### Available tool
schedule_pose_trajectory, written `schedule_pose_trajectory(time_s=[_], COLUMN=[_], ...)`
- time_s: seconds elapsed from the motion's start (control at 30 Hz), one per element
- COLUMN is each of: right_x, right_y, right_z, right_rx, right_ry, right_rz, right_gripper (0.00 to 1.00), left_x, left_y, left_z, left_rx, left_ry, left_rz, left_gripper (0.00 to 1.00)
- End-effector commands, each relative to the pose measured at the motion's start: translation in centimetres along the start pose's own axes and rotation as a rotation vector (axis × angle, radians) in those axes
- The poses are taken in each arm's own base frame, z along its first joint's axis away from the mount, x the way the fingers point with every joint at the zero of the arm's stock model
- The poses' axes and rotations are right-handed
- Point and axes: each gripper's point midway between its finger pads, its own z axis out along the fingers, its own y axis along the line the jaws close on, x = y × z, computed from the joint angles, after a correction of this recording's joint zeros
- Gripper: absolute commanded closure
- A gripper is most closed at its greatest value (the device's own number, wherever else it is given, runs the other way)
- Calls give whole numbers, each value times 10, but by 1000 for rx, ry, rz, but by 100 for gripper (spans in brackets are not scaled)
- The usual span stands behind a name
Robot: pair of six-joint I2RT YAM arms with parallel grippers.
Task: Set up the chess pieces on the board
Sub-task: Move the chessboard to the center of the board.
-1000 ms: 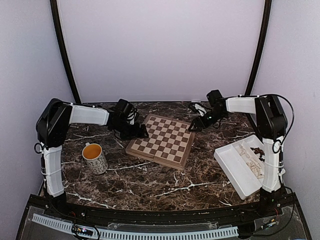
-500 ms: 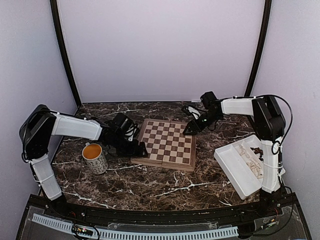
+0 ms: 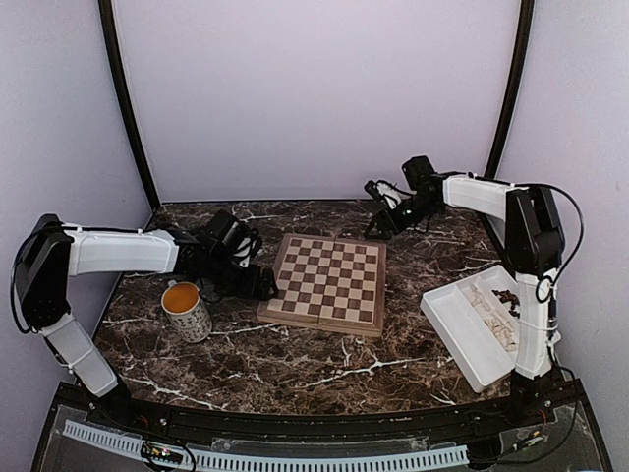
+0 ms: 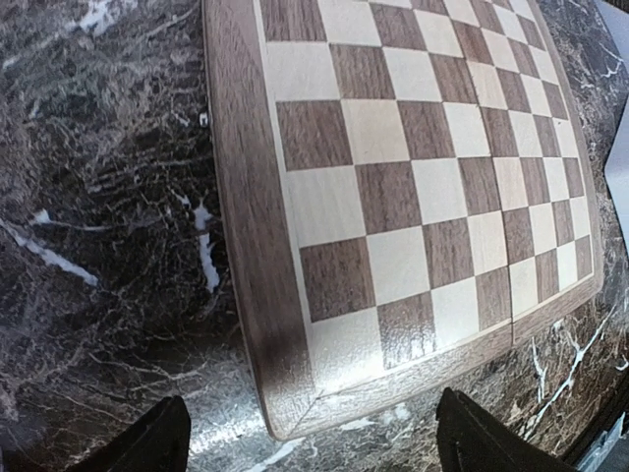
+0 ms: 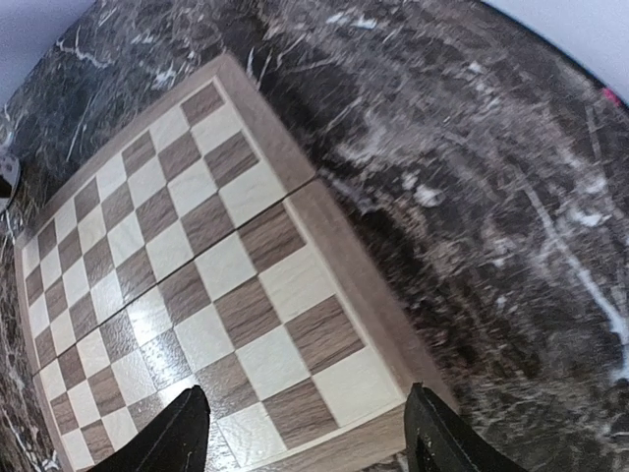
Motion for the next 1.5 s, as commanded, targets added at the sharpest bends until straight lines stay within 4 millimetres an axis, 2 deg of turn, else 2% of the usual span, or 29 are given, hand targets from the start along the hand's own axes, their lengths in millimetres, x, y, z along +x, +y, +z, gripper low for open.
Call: schedule_pose_trajectory(time_s=[0.0, 0.2, 0.4, 0.57, 0.77, 0.93, 1.1, 1.3, 1.47], right_x=[-26, -27, -20, -9, 11, 32, 56, 85, 106], right_y=[-21, -34, -41, -41, -33, -15, 12, 54, 88], right_z=[-8, 16, 29, 38, 45, 41, 29, 14, 13], right_rx=[53, 19, 17, -3, -43, -79, -122, -166, -202], right_ry=[-43, -36, -15, 8, 47, 92, 134, 192, 241], right_rz=[14, 66, 80, 97, 107, 83, 49, -6, -44], right_gripper=[29, 26, 24, 24, 24, 26, 27, 28, 27], left_x=[-19, -15, -13, -13, -12, -13, -10, 5, 17], left_y=[-3, -21, -33, -41, -38, -35, -30, -11, 7], left_z=[-28, -35, -42, -45, -43, -45, -47, -44, -41], left_rx=[-26, 39, 81, 117, 102, 84, 58, -30, -118], left_ry=[-68, -59, -45, -34, -26, -31, -17, 41, 89], left_rz=[76, 138, 166, 168, 154, 149, 150, 106, 52], left_gripper=[11, 13, 15, 16, 16, 17, 18, 18, 15])
